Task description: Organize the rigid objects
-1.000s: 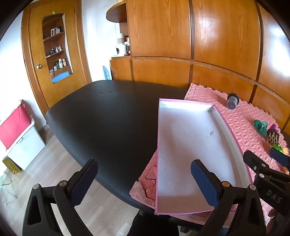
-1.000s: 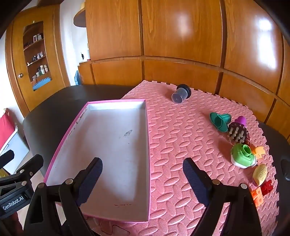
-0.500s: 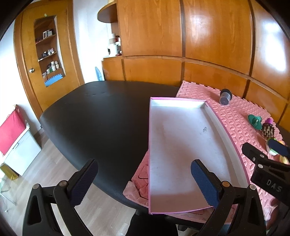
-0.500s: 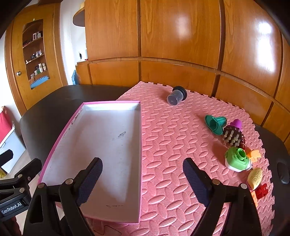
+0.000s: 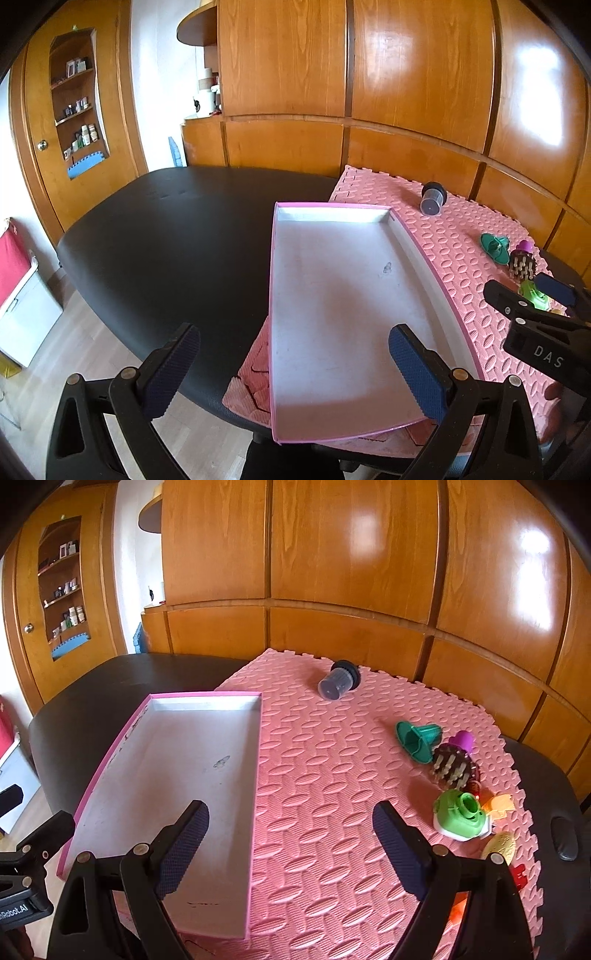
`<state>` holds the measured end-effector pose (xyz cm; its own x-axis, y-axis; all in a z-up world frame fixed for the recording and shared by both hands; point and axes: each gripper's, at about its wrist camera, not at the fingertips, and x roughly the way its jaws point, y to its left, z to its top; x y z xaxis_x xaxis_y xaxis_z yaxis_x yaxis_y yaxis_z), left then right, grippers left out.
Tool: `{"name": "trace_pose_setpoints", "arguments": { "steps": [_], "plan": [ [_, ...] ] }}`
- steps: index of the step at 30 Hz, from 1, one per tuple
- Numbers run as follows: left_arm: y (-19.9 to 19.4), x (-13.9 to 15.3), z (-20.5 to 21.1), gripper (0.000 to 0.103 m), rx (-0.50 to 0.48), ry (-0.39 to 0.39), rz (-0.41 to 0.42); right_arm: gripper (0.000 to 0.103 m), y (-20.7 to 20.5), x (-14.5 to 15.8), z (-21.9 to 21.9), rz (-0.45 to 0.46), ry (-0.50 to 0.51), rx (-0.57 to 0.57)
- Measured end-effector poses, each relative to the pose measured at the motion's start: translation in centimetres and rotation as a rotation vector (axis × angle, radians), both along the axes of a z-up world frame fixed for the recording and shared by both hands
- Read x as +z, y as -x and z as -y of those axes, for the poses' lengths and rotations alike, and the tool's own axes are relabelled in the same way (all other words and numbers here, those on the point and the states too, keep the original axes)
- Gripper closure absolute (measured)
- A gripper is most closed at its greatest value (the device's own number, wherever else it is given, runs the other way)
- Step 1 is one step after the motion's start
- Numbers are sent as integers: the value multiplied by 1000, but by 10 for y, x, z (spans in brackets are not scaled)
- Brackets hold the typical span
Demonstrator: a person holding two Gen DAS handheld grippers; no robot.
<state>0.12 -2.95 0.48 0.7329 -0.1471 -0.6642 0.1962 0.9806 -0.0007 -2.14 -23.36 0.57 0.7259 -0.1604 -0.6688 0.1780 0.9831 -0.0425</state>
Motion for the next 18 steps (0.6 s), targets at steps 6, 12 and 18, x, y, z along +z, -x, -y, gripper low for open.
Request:
{"name": "trace_pose_setpoints", "arguments": {
  "steps": [6,12,18],
  "plan": [
    [-2,4,2,0,-13,4,5,12,1,5,2,13,21,-2],
    [-5,6,8,0,-28,-14,6,12,3,9,2,26,42,2],
    [-6,8,10,0,-36,-6,6,12,3,11,4,32,50,5]
  ]
}}
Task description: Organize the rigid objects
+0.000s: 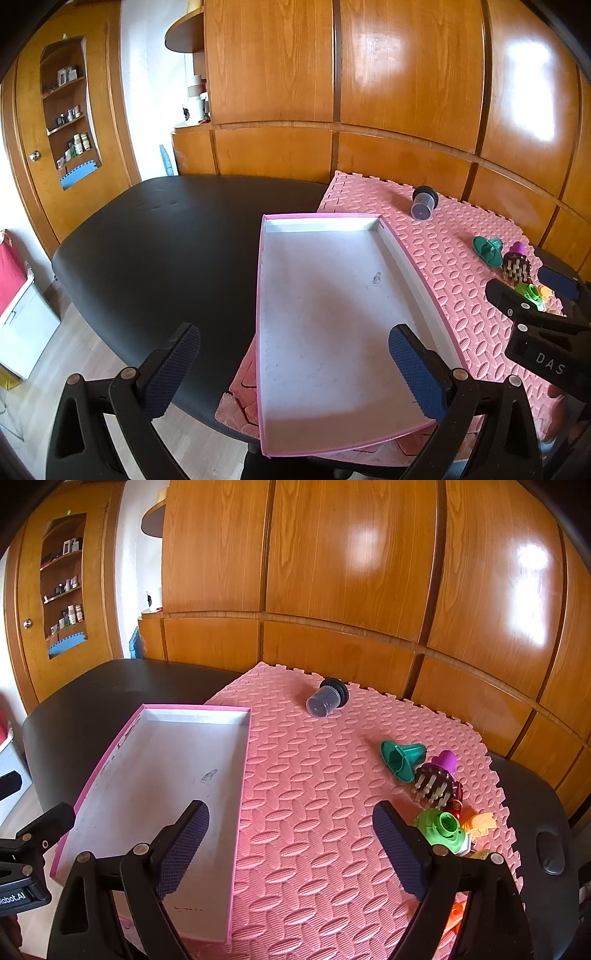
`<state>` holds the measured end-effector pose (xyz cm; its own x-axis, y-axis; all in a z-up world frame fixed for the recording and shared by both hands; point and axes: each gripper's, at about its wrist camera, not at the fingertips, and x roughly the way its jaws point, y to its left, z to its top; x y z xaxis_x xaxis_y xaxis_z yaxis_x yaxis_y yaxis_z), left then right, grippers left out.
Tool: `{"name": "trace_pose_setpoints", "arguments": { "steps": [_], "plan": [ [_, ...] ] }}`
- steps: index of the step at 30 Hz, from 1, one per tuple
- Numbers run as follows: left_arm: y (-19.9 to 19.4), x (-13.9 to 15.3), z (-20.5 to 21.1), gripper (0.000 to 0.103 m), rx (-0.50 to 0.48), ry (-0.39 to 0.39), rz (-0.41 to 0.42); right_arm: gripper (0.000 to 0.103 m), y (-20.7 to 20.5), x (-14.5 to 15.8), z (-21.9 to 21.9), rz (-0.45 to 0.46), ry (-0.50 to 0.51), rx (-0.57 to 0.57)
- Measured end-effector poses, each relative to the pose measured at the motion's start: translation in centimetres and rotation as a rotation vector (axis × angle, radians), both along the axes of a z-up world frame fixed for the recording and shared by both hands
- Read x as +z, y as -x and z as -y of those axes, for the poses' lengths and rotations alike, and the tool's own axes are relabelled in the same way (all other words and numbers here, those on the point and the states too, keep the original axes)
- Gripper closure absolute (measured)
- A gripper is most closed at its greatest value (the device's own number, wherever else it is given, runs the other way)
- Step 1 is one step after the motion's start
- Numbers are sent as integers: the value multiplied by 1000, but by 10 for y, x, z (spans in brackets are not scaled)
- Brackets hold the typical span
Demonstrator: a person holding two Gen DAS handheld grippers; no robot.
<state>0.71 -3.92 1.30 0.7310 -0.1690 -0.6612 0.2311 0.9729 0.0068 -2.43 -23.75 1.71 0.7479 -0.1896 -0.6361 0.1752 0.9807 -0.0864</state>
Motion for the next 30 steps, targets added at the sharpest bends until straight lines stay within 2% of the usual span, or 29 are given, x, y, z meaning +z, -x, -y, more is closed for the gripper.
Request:
{"name": "trace_pose_setpoints", "arguments": {
  "steps": [13,23,30],
  "plan": [
    [-11,13,14,0,-66,7,-21,12,-4,-5,17,-31,9,14],
    [-52,37,55,0,-155,-2,-38,12,0,0,109,-21,50,-97],
    [-89,43,115,0,-240,-61,-57,12,12,2,164,31,-73,-192]
  ]
}}
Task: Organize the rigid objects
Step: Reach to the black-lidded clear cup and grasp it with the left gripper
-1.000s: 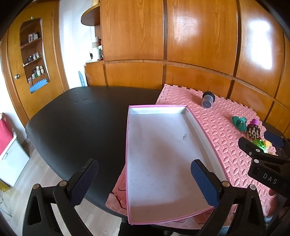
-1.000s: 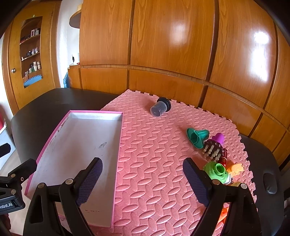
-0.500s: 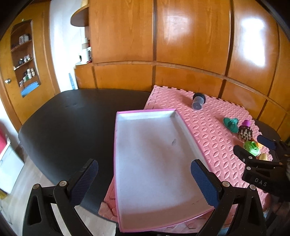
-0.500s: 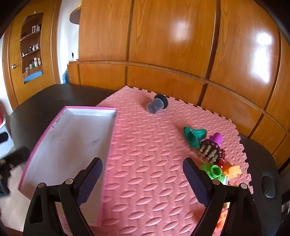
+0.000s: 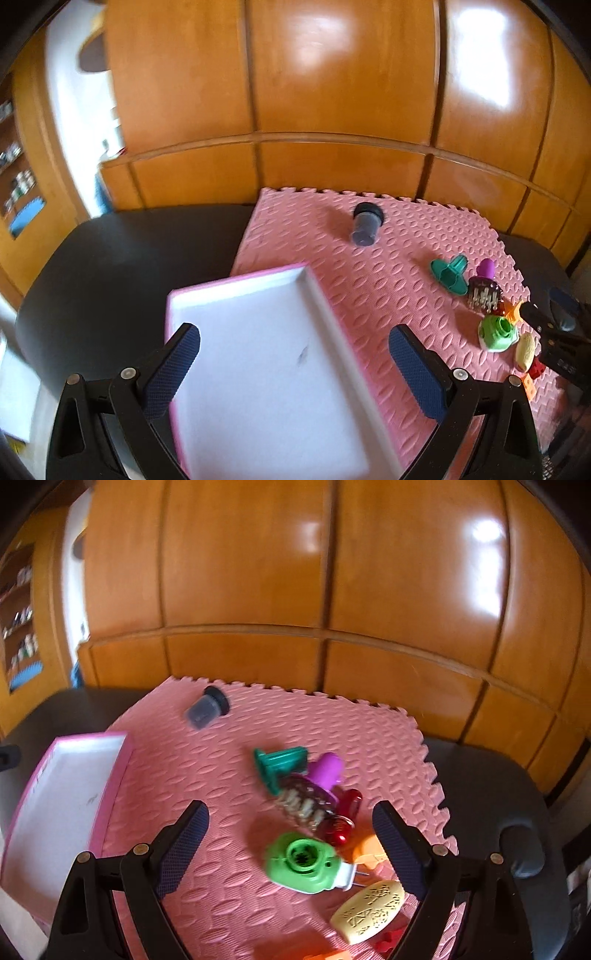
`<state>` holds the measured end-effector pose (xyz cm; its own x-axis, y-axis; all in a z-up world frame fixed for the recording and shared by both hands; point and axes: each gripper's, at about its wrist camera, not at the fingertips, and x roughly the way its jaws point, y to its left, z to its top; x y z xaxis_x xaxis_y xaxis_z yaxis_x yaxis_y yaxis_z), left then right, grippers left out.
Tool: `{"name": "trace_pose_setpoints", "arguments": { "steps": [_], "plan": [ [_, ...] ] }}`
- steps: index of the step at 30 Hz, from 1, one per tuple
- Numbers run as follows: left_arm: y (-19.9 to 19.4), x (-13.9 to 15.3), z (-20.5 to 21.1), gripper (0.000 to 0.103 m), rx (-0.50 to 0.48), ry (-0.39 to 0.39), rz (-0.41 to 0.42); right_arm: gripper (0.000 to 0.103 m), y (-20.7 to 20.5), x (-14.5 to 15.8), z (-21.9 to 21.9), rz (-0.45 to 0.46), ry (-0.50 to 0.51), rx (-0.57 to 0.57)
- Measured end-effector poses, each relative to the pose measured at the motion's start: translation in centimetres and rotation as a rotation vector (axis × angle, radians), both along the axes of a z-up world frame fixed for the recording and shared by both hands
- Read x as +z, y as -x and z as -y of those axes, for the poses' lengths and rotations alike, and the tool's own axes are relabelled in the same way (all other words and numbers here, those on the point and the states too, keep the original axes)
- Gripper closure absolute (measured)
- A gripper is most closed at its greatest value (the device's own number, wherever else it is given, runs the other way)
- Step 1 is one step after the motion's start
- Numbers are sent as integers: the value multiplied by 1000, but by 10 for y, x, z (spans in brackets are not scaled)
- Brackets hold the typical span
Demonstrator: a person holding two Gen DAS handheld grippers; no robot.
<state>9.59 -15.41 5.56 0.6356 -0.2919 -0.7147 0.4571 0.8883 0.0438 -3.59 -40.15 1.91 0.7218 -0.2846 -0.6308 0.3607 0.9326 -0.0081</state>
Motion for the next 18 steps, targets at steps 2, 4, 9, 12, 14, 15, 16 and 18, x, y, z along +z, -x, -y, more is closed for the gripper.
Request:
{"name": "trace_pose_setpoints", "arguments": {
  "steps": [2,4,9,12,14,15,16,18],
  "plan": [
    [-12,0,24,0,-29,-32,6,12,-1,-2,7,-1,-29,-5],
    [-24,-2,43,0,-55,-54,4,12,-2,-4,11,-8,-51,-7],
    [-60,-19,96,0,-100,-112,-21,12,4,1,29,16,-139,-39],
    [-79,-30,119,0,-111,-129,-36,12,8,1,43,27,-186,-75],
    [-89,-35,134,0,-126,-145,-24,12,9,1,50,27,-207,-94],
    [-95,-38,142,0,-134,-157,-18,12,9,1,52,28,-216,-99],
    [-102,-41,151,0,-141,-167,-15,12,9,0,54,29,-222,-103],
    [-113,-46,163,0,-151,-180,-23,12,10,0,55,28,-226,-106]
  ]
}}
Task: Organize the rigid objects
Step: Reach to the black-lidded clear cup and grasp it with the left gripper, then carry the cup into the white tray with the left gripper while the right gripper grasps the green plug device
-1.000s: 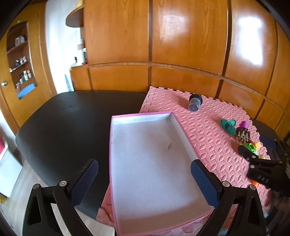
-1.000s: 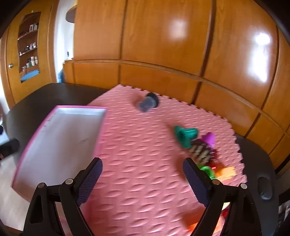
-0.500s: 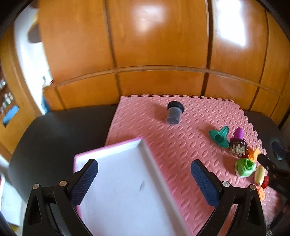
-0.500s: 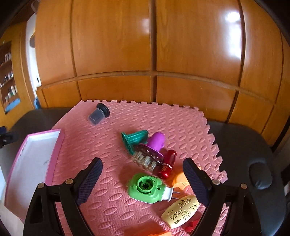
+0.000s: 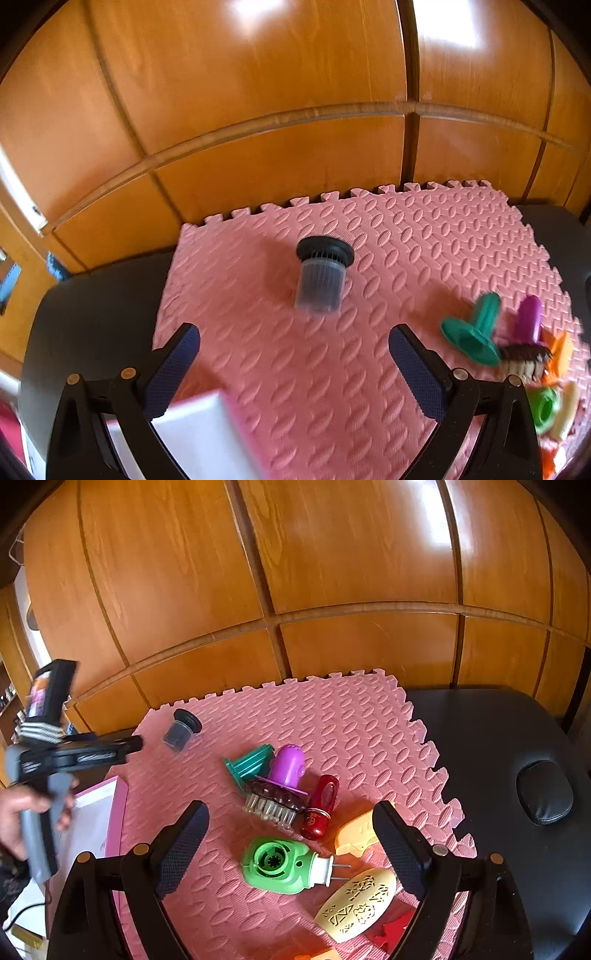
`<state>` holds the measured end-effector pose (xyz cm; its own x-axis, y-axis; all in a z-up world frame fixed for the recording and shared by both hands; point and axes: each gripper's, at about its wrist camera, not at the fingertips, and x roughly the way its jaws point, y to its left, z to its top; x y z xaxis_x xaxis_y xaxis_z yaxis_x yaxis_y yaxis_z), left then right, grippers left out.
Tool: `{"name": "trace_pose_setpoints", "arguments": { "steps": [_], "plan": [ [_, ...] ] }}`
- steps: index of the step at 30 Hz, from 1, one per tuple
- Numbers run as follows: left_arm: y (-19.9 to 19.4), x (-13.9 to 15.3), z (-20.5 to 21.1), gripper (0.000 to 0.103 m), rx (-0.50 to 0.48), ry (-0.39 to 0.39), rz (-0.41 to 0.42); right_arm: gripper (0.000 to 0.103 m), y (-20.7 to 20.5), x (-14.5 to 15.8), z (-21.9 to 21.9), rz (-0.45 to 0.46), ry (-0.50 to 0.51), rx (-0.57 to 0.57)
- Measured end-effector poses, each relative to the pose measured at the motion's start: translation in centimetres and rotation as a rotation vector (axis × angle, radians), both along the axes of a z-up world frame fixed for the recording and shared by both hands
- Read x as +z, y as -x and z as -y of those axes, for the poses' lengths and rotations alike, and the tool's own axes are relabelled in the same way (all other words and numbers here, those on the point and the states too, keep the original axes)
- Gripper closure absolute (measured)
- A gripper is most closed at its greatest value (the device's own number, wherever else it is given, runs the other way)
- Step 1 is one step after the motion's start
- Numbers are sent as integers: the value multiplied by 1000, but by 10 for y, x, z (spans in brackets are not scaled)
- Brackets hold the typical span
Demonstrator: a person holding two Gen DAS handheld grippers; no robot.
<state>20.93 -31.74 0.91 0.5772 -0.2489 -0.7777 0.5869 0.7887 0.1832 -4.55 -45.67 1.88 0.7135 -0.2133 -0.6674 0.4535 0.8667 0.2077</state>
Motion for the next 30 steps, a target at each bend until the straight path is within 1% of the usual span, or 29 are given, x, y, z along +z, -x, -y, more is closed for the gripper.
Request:
{"name": "trace_pose_setpoints", "arguments": {
  "steps": [3,7,10,16,17,19,21,22,24,25,30],
  "plan": [
    [-17,-9,16,1,-9,-10,-12,12,-3,-3,0,-12,-10,9],
    [-36,-18,31,1,-23,-29,-3,12,-5,-8,0,-30,-22,19],
    [-47,-28,40,2,-25,-38,-20,12,-7,-10,1,-40,-32,18],
    [-61,-45,49,9,-35,-49,-46,12,-7,-13,5,-46,-55,10],
    [-63,-47,51,12,-36,-47,-53,12,-7,-13,6,-45,-55,8],
    [-67,-52,54,26,-30,-47,-66,12,-8,-14,7,-45,-57,4],
    [-72,-60,57,59,-24,-47,-122,12,-8,-14,8,-47,-59,1],
    [-73,-63,57,59,-20,-51,-141,12,-8,-14,8,-47,-56,-1],
    [-68,-61,55,59,-19,-28,-136,12,-7,-13,9,-43,-52,-9],
    [-65,-57,52,59,-20,-9,-130,12,-5,-13,11,-35,-57,-17],
    [-33,-40,31,60,-22,35,-79,12,5,-7,26,16,-101,-65]
  ]
}}
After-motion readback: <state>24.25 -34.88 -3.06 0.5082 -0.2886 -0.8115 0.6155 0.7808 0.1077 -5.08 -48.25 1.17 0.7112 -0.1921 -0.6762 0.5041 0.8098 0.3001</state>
